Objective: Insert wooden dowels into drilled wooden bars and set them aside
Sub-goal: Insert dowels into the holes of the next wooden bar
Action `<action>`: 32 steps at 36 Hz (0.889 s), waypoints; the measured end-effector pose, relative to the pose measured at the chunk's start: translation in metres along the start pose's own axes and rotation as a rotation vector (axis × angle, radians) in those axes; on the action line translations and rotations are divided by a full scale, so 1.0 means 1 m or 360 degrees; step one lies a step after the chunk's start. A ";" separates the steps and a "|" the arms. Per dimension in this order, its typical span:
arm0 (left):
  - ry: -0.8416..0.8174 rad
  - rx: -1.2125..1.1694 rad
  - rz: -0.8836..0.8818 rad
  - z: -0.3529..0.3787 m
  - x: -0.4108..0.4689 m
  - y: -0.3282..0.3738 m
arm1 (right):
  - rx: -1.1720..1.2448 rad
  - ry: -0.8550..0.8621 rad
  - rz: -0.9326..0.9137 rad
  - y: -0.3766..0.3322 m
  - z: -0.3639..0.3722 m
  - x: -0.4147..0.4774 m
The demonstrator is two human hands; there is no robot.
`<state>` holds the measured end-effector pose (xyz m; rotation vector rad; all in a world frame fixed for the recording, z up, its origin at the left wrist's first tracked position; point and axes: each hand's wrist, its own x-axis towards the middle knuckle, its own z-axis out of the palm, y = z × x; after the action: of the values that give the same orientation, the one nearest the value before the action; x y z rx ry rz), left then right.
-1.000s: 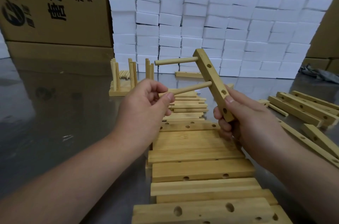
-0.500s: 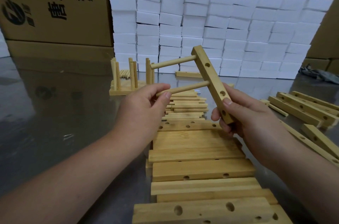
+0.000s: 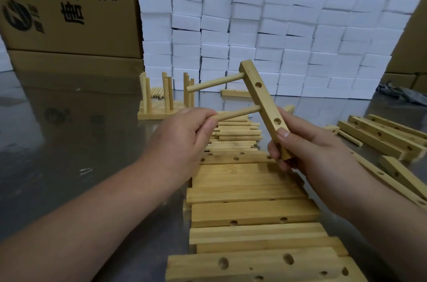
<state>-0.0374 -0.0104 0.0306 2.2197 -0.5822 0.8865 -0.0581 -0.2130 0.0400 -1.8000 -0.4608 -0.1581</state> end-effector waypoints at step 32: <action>-0.0127 -0.0570 -0.0726 0.003 0.006 -0.025 | 0.0154 0.0483 0.0120 0.009 0.000 0.009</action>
<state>-0.0170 0.0032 0.0232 1.9483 -0.2273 0.4222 -0.0467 -0.2131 0.0354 -1.6608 -0.1812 -0.3454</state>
